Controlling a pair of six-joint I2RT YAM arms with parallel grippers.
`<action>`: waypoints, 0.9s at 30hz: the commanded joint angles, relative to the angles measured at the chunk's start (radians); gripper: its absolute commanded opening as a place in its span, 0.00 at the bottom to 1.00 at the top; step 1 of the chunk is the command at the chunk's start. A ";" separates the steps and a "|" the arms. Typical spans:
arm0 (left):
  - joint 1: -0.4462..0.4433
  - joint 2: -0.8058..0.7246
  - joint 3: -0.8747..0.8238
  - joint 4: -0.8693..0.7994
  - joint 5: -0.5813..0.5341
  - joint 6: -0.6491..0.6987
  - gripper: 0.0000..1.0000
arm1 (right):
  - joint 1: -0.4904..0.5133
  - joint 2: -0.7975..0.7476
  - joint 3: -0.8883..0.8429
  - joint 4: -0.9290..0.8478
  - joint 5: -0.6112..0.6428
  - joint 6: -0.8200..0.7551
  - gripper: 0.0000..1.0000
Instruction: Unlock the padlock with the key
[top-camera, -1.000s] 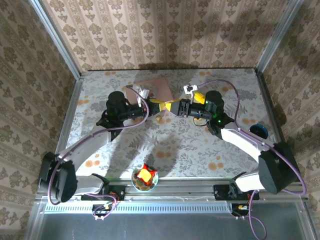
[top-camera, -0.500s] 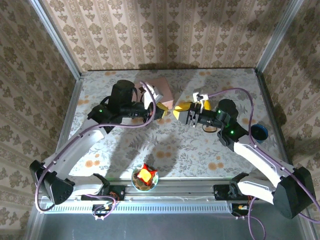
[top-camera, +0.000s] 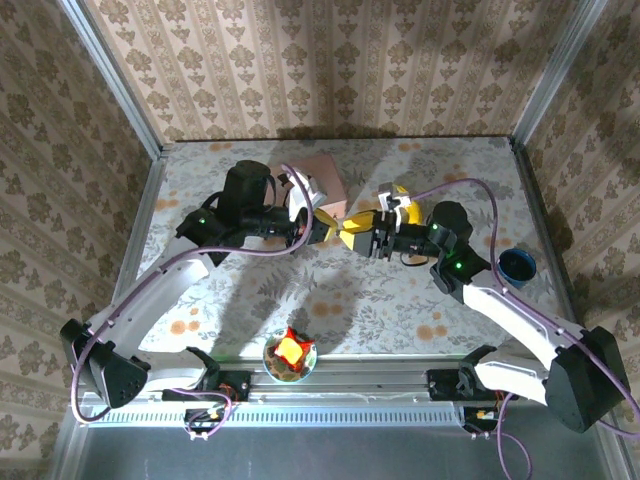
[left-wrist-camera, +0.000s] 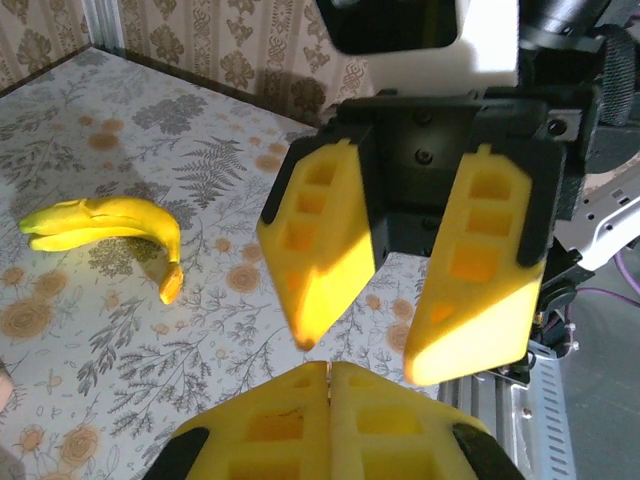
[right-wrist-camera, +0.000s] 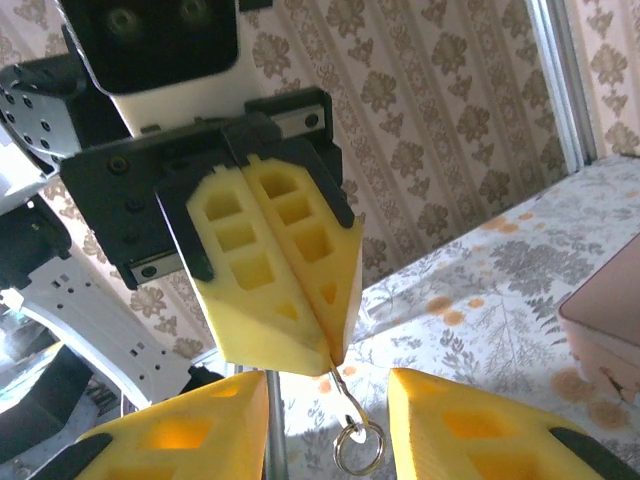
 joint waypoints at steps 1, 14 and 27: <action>-0.004 -0.014 0.016 0.005 0.033 0.015 0.00 | 0.009 0.015 0.043 0.030 -0.033 -0.016 0.38; 0.006 -0.042 -0.008 0.037 0.040 0.001 0.00 | 0.029 0.059 0.062 0.028 -0.071 -0.021 0.34; 0.047 -0.060 -0.049 0.107 0.104 -0.045 0.00 | 0.029 0.042 0.054 0.024 -0.076 -0.030 0.19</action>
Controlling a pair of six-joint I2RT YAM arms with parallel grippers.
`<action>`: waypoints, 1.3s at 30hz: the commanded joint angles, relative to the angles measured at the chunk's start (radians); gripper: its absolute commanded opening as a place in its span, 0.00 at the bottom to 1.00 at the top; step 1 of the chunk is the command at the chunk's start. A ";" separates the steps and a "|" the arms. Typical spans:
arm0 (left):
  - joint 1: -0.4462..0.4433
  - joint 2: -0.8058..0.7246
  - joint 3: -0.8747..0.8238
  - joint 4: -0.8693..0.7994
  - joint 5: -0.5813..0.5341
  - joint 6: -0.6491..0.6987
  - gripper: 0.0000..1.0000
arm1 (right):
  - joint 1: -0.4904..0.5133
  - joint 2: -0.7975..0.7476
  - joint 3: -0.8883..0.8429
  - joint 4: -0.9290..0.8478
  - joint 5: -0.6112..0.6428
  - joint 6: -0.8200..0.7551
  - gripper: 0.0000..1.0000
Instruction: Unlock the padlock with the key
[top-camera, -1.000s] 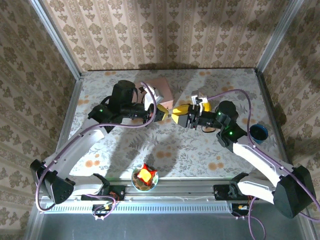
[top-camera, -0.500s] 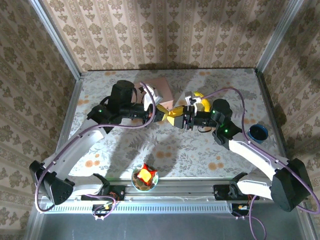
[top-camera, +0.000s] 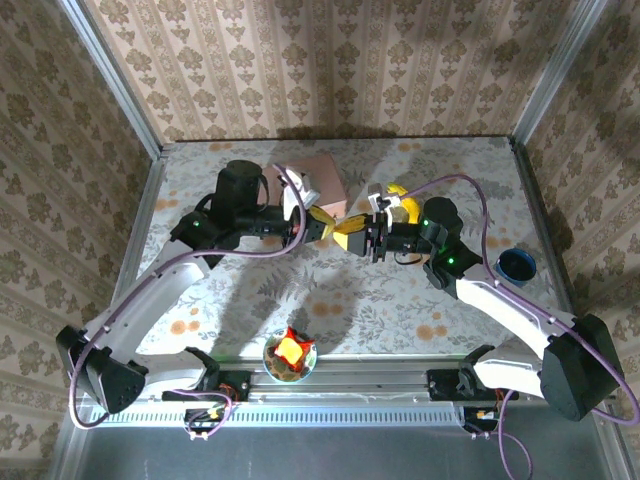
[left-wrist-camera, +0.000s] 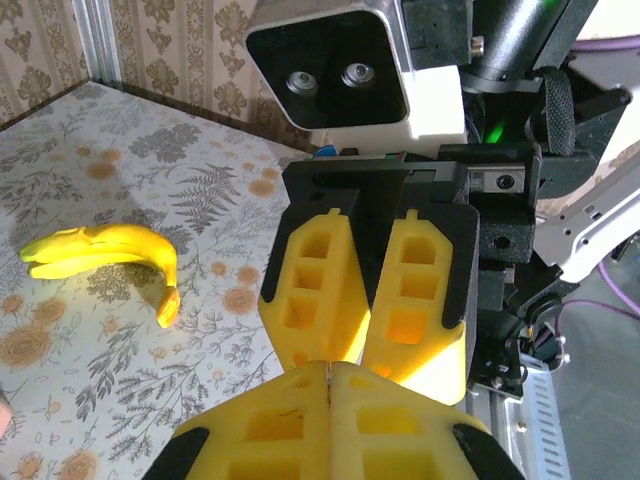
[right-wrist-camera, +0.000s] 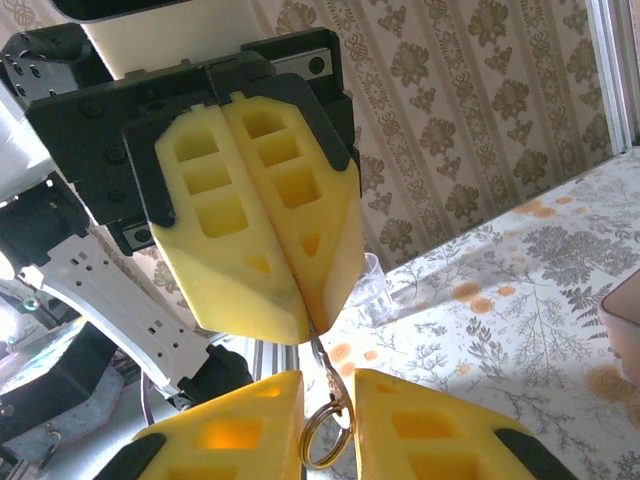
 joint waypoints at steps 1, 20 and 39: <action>0.017 -0.028 -0.025 0.057 0.056 -0.032 0.00 | 0.006 -0.016 0.019 0.019 -0.024 -0.009 0.17; 0.106 -0.041 -0.122 0.272 0.117 -0.233 0.51 | 0.006 -0.045 0.010 0.023 0.032 0.039 0.00; 0.057 -0.179 -0.290 0.432 -0.569 -0.403 1.00 | 0.000 -0.106 0.046 -0.400 0.358 -0.007 0.00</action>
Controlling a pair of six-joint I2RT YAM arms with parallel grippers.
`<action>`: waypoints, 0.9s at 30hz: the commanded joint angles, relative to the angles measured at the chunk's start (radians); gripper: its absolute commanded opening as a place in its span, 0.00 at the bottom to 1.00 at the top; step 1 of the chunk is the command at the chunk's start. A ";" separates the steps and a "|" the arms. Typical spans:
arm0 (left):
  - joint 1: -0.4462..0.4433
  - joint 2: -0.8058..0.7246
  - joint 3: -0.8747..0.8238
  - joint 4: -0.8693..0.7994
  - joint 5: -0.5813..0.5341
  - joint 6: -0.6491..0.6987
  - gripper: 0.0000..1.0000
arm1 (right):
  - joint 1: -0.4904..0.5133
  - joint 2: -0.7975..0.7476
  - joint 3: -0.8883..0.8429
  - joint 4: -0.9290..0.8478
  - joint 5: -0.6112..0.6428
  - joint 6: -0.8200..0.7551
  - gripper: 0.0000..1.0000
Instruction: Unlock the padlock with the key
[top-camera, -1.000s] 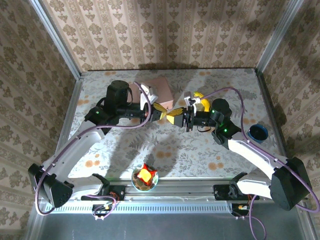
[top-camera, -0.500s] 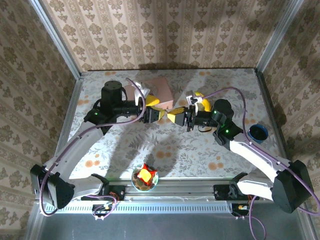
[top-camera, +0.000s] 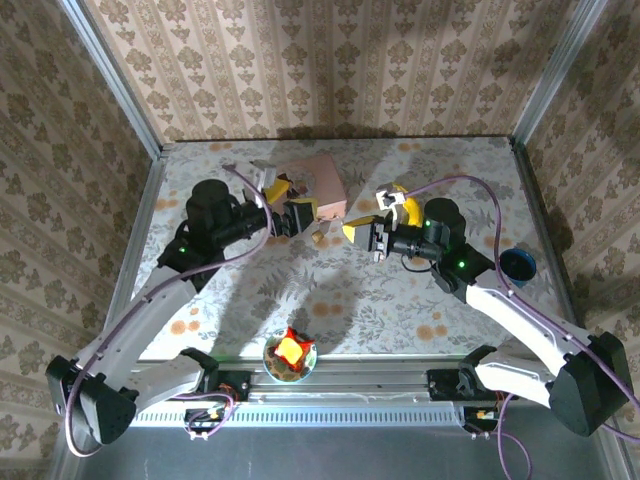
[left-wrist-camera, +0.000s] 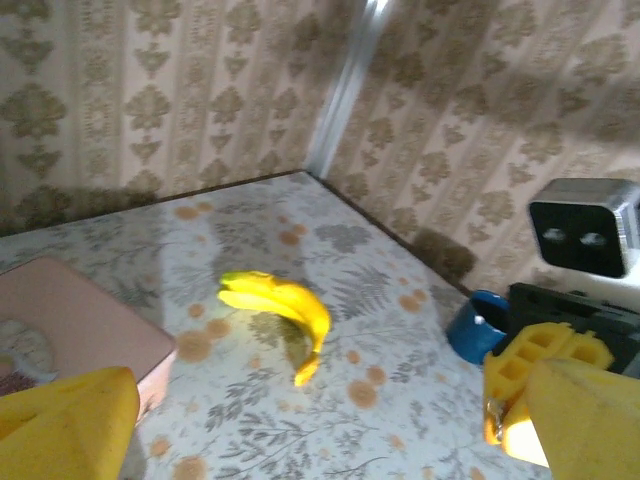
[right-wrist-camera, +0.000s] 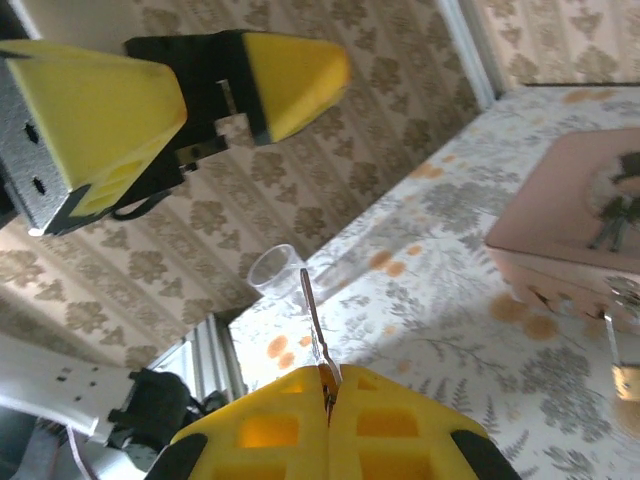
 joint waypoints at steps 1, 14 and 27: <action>-0.049 -0.003 -0.026 0.028 -0.236 -0.017 1.00 | 0.000 -0.011 0.029 -0.122 0.130 -0.007 0.00; -0.195 0.309 0.001 -0.236 -0.774 -0.270 1.00 | -0.063 0.128 0.081 -0.498 0.282 0.029 0.00; -0.192 0.726 0.181 -0.255 -0.775 -0.572 0.87 | -0.120 0.244 0.059 -0.498 0.205 0.004 0.00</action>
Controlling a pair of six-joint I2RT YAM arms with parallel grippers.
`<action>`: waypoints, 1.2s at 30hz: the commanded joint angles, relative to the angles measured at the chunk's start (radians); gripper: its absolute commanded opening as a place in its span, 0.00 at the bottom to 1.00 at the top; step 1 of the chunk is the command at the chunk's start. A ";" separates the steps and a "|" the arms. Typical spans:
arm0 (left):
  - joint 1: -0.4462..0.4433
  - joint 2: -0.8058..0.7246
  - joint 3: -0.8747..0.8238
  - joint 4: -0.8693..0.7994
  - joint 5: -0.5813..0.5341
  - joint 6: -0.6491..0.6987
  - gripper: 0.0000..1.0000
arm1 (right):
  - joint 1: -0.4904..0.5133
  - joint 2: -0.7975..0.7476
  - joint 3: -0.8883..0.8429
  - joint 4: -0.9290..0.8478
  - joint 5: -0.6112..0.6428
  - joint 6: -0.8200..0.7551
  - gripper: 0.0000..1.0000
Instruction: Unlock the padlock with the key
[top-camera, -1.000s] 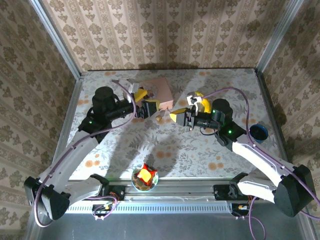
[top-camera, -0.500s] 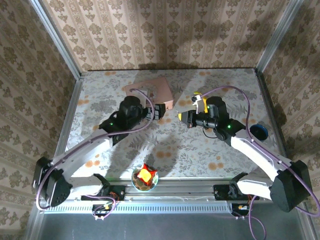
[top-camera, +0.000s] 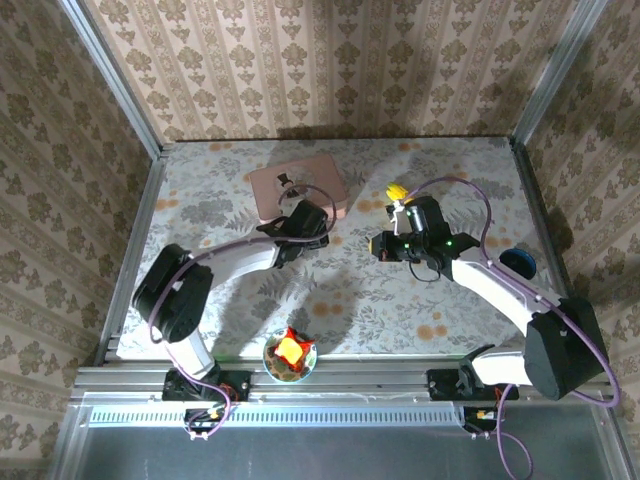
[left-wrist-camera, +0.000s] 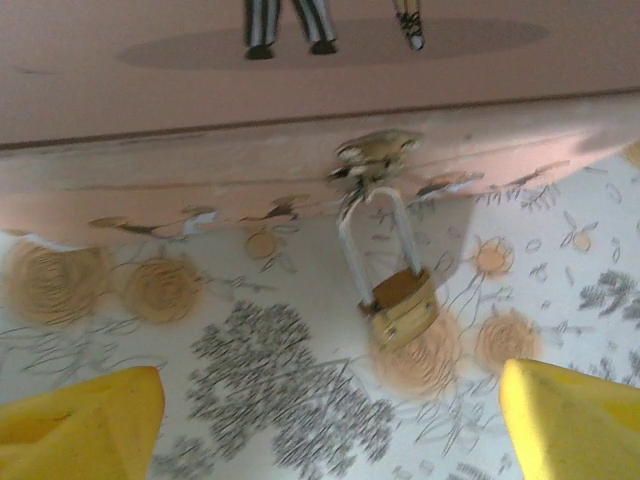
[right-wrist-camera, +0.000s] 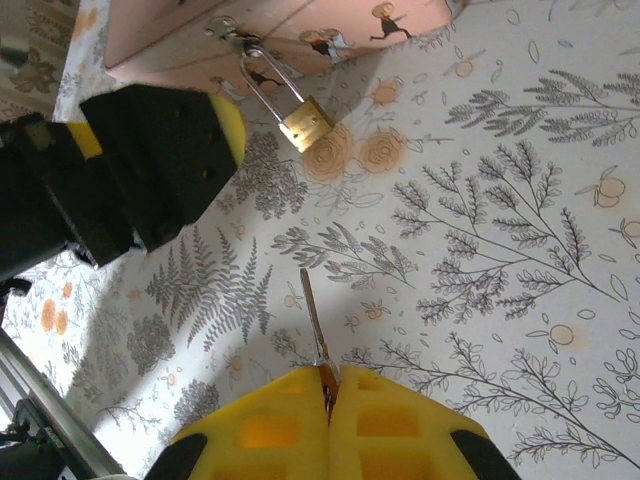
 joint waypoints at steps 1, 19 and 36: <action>0.000 0.066 0.075 -0.022 0.001 -0.096 0.86 | -0.014 0.030 -0.001 -0.017 -0.044 -0.020 0.00; 0.004 0.342 0.337 -0.168 -0.108 -0.086 0.79 | -0.070 0.112 0.017 -0.012 -0.098 -0.026 0.00; 0.003 0.336 0.267 -0.148 -0.109 -0.048 0.54 | -0.082 0.166 0.026 0.045 -0.160 -0.008 0.00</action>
